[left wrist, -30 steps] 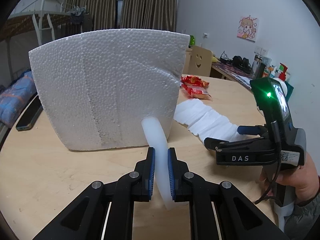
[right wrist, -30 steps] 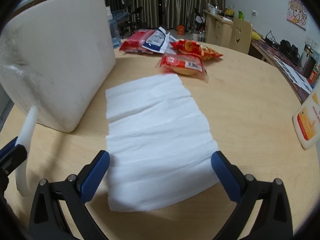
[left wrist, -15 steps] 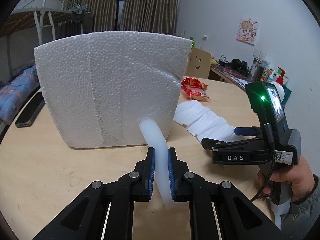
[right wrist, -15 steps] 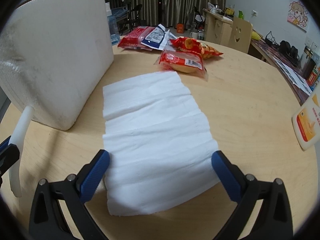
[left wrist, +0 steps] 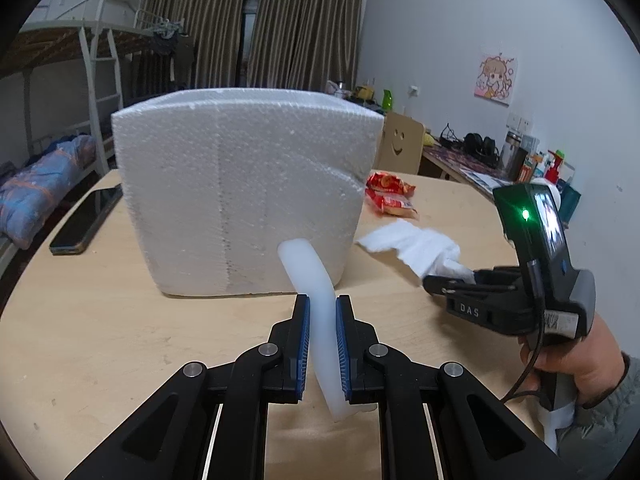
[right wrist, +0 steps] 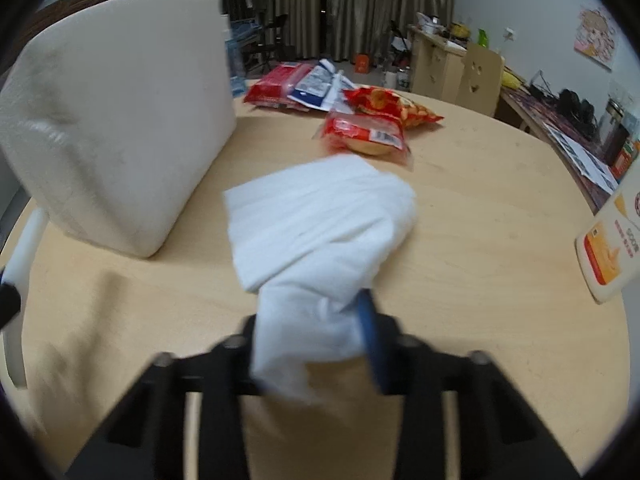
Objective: Organize soft objects
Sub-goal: 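Close the right gripper on the tissue sheet edge and lift it, then carry the tissue and foam stick over the white foam box opening, then open the left gripper to drop the foam stick into the box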
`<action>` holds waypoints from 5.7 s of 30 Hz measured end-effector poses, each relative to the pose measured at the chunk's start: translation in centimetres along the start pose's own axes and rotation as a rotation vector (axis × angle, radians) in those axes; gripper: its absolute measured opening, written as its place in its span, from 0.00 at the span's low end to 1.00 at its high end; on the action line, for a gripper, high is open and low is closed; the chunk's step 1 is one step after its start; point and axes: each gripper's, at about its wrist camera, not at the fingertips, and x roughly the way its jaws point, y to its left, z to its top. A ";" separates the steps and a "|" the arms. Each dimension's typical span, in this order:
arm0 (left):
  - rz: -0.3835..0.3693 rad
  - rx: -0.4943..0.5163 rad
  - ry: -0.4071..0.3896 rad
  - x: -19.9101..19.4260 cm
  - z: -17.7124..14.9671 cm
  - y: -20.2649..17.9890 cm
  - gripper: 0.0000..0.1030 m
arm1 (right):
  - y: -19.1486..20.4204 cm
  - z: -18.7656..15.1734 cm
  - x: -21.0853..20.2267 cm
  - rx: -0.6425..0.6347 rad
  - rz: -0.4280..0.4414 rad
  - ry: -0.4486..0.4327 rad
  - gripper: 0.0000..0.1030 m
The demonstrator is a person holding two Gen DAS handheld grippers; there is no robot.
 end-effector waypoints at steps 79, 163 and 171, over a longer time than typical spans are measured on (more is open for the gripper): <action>0.176 0.056 -0.262 -15.0 0.5 2.5 0.13 | 9.2 -4.3 -19.6 -0.110 0.279 -0.551 0.10; 0.064 0.120 -0.235 -2.9 15.5 5.8 0.13 | 9.8 10.7 -13.6 -0.133 0.271 -0.542 0.10; 0.026 0.119 -0.187 0.4 15.9 6.6 0.13 | 9.5 10.6 -12.6 -0.114 0.266 -0.532 0.10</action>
